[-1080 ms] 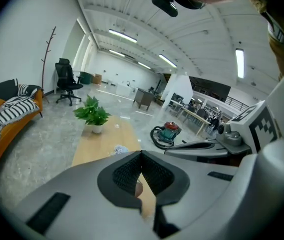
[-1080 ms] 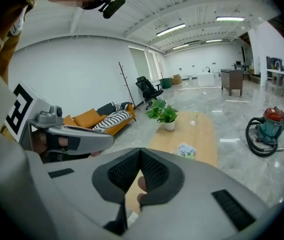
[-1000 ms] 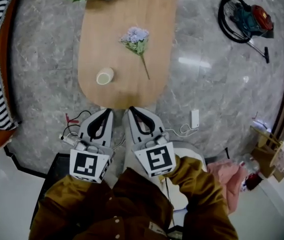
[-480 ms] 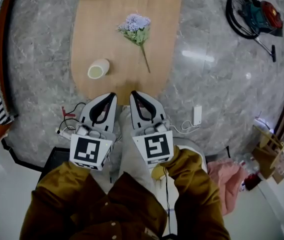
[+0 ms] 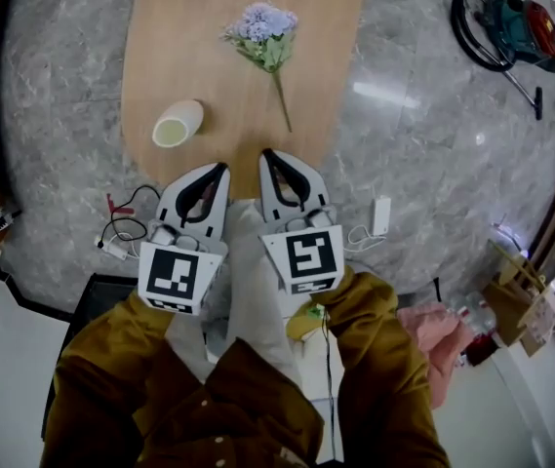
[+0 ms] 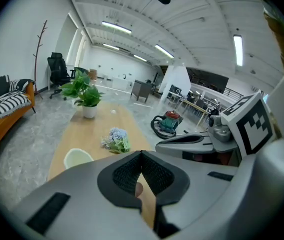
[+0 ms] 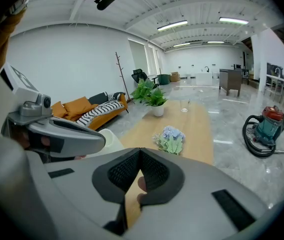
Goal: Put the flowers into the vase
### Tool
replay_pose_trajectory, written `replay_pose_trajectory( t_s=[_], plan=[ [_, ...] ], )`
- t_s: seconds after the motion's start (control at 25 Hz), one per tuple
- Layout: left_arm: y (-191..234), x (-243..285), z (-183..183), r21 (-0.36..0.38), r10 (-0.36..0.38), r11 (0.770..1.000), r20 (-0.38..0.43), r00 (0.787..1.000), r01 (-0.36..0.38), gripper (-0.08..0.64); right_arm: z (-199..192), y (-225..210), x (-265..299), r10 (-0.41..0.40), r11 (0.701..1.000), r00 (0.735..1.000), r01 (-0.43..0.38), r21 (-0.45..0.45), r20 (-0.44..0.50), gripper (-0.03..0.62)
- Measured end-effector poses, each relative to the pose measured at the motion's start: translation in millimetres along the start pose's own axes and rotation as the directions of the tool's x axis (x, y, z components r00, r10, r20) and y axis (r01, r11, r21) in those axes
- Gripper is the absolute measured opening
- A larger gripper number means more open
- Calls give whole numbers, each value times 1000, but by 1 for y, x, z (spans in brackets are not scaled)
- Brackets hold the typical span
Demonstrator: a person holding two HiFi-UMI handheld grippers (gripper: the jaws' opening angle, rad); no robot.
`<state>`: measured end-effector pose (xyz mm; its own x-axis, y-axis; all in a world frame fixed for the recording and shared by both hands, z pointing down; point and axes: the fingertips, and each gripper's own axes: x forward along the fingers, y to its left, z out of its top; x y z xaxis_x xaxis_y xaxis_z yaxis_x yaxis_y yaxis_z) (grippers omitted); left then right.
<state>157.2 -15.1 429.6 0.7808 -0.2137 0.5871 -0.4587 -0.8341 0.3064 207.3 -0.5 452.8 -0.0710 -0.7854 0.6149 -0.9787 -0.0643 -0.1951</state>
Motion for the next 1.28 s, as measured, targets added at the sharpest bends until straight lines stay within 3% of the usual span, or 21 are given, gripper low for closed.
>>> replay_pose_trajectory(
  t_s=[0.28,0.48,0.68,0.96,1.16,1.28],
  plan=[
    [7,27,-25,-49,15,999,-31,999,-17,2,-7,-16,20,-5,1000,1000,5,5,-16,-2],
    [8,44,-38,-20,15,1000,-39,999,-16,2,-20,-30,36,-12,1000,998,13,11,-54,-2],
    [3,66,-53,16,-21,1000,-73,997,22,2,-38,-48,57,-13,998,993,21,65,-119,-2],
    [4,85,-70,-25,-41,999,-120,992,38,2,-58,-77,85,-13,984,980,48,173,-198,0],
    [-5,93,-89,21,-70,997,-178,982,75,2,-61,-87,103,15,994,972,11,111,-235,11],
    [-5,93,-92,10,-70,997,-181,981,73,2,-64,-91,117,37,996,963,-14,88,-267,40]
  ],
)
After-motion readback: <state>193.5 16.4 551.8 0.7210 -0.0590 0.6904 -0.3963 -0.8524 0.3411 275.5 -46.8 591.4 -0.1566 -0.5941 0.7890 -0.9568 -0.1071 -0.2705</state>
